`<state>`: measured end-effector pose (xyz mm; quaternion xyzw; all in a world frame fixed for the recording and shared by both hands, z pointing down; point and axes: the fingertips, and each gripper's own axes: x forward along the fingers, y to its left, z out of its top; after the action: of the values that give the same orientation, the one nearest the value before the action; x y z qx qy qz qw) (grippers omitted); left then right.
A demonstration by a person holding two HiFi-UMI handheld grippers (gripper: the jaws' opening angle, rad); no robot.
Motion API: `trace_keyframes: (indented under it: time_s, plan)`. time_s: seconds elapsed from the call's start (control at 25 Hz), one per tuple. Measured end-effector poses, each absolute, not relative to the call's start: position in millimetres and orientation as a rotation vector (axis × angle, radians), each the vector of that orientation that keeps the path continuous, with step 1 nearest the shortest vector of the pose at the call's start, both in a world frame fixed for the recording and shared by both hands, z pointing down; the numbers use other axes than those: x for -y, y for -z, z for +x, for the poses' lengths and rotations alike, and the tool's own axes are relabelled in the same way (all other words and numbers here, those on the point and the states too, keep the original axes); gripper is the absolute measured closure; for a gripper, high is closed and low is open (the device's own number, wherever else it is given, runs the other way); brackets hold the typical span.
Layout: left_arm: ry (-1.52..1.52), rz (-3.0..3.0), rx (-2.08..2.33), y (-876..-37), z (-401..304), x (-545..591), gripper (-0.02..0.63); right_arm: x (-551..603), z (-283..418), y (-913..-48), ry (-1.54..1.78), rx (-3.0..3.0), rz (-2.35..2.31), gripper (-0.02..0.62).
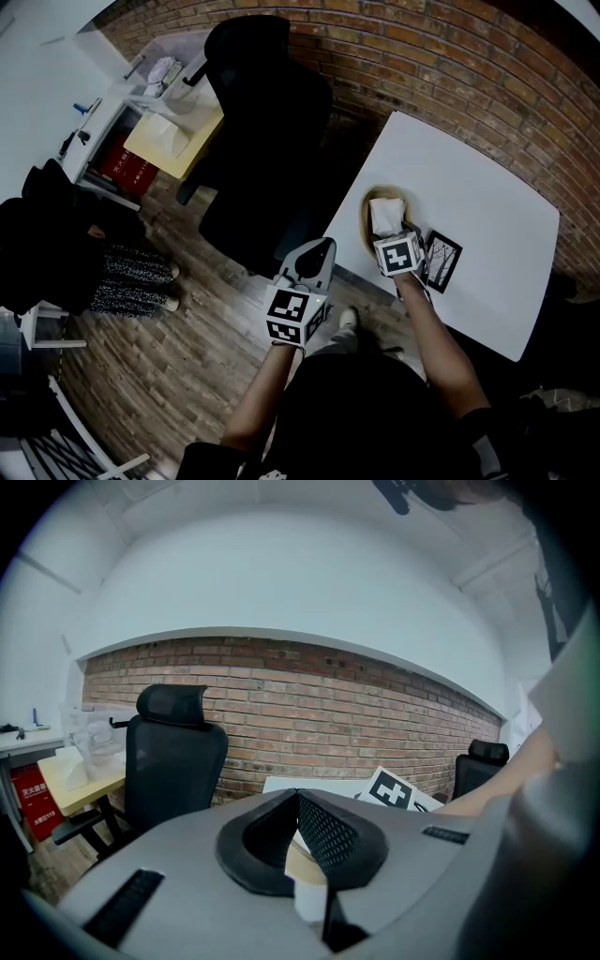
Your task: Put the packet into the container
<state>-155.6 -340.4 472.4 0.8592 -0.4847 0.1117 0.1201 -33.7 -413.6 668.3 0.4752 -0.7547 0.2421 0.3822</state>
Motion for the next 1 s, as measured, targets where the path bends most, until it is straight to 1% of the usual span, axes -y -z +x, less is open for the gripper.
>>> trace_keyframes:
  time_s: [0.24,0.44,1.0]
  plan:
    - [-0.319,2.505,1.425,-470.4,-156.3,340.8,0.598,408.1,-35.9,-668.3,-0.651,1.912,1.179,0.256]
    - [-0.314,2.502,1.423,-471.3,-155.4,340.3,0.598,414.1,-37.2,-664.5,-0.575,1.958,1.240,0.201]
    - [-0.296,2.524,1.404,-465.9,-141.9,339.0,0.598,409.1,-26.6,-631.6,-0.578,2.072,1.275,0.201]
